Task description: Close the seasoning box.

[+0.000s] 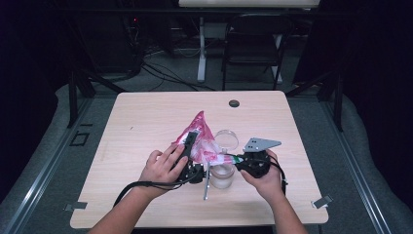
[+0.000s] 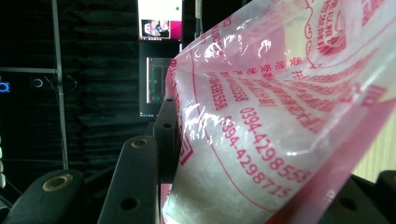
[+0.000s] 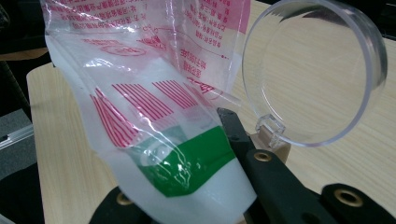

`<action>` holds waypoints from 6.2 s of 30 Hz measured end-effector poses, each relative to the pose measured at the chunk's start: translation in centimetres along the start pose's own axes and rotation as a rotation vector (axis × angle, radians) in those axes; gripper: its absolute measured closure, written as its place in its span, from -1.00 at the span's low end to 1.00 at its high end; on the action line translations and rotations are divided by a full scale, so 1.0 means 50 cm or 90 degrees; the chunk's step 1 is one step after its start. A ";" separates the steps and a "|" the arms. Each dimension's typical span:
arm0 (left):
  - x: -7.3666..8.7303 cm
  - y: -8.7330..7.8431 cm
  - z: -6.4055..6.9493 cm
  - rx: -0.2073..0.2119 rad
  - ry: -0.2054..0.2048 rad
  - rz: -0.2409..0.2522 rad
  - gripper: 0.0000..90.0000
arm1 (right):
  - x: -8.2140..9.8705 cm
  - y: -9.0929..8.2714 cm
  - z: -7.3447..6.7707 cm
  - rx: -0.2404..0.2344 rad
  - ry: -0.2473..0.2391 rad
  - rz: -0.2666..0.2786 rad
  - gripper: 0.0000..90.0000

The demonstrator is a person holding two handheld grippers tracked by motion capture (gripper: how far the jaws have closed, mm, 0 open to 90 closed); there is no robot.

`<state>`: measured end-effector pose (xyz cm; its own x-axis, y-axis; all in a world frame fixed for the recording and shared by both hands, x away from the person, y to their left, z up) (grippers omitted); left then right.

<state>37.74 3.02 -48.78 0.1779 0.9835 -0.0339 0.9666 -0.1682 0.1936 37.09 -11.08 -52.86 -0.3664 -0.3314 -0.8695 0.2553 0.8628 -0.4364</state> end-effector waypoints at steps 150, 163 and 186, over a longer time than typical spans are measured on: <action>-0.028 0.007 -0.017 0.047 0.076 0.027 0.38 | 0.023 0.008 0.014 -0.002 0.020 -0.032 1.00; -0.027 0.005 -0.009 0.052 0.065 0.022 0.37 | 0.023 0.007 0.016 0.006 0.017 -0.035 1.00; -0.025 0.007 0.003 0.067 0.076 0.017 0.47 | 0.020 0.007 0.013 0.015 0.006 -0.037 1.00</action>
<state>37.89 1.74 -48.79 0.1860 0.9787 0.0871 0.9770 -0.1936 0.0896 37.38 -11.36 -54.04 -0.3890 -0.3766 -0.8407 0.2546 0.8332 -0.4910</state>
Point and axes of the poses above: each handheld gripper's, and its own axes: y roughly forward along the jaws, x roughly out of its underside, z roughly to its right, the point moved 9 cm from there along y, roughly forward along the jaws, and after that the axes turned 15 degrees about -x, right-handed, at the moved point
